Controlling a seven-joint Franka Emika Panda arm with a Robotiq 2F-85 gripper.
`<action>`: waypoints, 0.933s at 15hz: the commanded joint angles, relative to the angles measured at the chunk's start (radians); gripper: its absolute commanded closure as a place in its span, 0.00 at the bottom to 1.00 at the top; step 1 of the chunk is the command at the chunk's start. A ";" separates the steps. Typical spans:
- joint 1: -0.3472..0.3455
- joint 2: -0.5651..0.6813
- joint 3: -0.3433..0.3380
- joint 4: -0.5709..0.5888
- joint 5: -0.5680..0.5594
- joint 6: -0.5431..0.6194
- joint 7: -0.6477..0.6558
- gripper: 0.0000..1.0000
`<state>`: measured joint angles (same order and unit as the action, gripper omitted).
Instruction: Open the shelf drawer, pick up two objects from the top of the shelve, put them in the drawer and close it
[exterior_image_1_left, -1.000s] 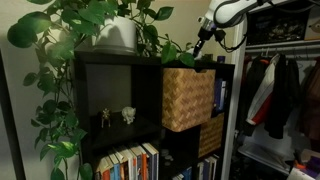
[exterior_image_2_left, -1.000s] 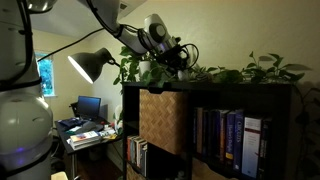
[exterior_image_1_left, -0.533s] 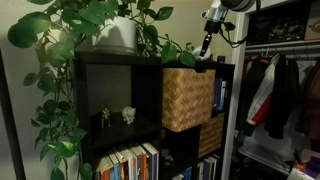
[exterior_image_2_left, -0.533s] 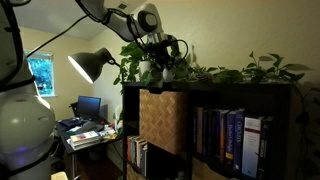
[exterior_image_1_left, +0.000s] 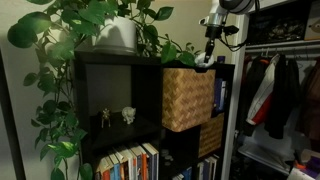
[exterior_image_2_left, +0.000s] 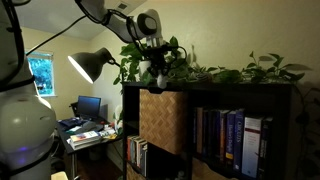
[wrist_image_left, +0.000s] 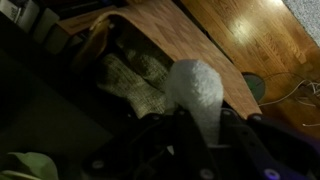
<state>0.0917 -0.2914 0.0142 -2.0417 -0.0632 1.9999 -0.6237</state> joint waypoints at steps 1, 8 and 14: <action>0.014 0.032 -0.019 -0.030 0.022 0.066 -0.061 0.89; 0.011 0.091 -0.006 -0.067 0.024 0.251 -0.161 0.55; 0.001 0.073 -0.010 -0.007 0.069 0.122 -0.123 0.24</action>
<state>0.0921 -0.1864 0.0144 -2.0745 -0.0340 2.1952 -0.7506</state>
